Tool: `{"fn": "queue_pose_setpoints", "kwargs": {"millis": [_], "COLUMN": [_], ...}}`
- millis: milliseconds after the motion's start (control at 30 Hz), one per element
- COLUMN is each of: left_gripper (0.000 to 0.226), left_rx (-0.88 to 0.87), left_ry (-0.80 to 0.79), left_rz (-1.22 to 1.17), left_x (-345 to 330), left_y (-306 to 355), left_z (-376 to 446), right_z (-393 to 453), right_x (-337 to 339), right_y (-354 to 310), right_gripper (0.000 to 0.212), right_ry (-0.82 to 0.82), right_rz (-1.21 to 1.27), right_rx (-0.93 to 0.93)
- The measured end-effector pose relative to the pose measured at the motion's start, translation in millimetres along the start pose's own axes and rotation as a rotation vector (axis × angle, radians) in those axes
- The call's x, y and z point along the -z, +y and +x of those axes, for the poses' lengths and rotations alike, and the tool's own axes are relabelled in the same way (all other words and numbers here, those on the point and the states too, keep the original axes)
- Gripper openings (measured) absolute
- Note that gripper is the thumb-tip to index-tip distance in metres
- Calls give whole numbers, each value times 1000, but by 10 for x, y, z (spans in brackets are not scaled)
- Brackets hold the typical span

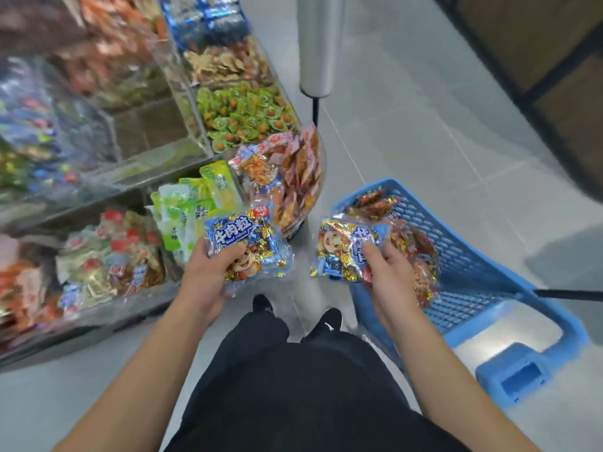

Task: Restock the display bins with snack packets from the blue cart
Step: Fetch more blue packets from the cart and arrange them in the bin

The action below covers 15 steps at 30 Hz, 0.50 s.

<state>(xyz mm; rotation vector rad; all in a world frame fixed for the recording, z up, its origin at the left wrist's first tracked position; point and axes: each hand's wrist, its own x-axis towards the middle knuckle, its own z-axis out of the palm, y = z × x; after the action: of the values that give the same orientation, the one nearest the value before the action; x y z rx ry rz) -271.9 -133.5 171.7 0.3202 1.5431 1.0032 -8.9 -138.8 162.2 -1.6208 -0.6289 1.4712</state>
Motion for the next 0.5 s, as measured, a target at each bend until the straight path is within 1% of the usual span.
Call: {"fn": "queue_pose_setpoints", "kwargs": {"millis": [100, 133, 167, 200, 233, 300, 333, 400, 500], "left_gripper": [81, 80, 75, 69, 60, 39, 33, 29, 30], "left_rx": [-24, -27, -26, -20, -19, -39, -49, -64, -91], "left_ry": [101, 133, 153, 165, 177, 212, 228, 249, 253], "left_rz": [-68, -102, -131, -150, -161, -205, -239, -288, -321], "left_x": [390, 536, 686, 837, 994, 1333, 1502, 1847, 2370], "left_y": [-45, -57, -73, -90, -108, -131, -128, -104, -52], "left_z": [-149, -196, -239, -274, -305, -363, -393, -451, -517], "right_z": [-162, -210, -251, -287, -317, -404, -455, -587, -809], "right_x": [-353, -476, -602, -732, -864, -1155, -1307, -1634, -2134], "right_y": [122, 156, 186, 207, 228, 262, 280, 314, 391], "right_gripper": [45, 41, 30, 20, 16, 18, 17, 19, 38], "right_ry": [-76, -93, -112, -139, -161, -193, -215, -268, -292], "right_rz": [-19, -43, -76, -107, -135, -198, -210, -217, -250], "right_rx": [-37, -46, -48, -42, -23, 9, 21, 34, 53]}}
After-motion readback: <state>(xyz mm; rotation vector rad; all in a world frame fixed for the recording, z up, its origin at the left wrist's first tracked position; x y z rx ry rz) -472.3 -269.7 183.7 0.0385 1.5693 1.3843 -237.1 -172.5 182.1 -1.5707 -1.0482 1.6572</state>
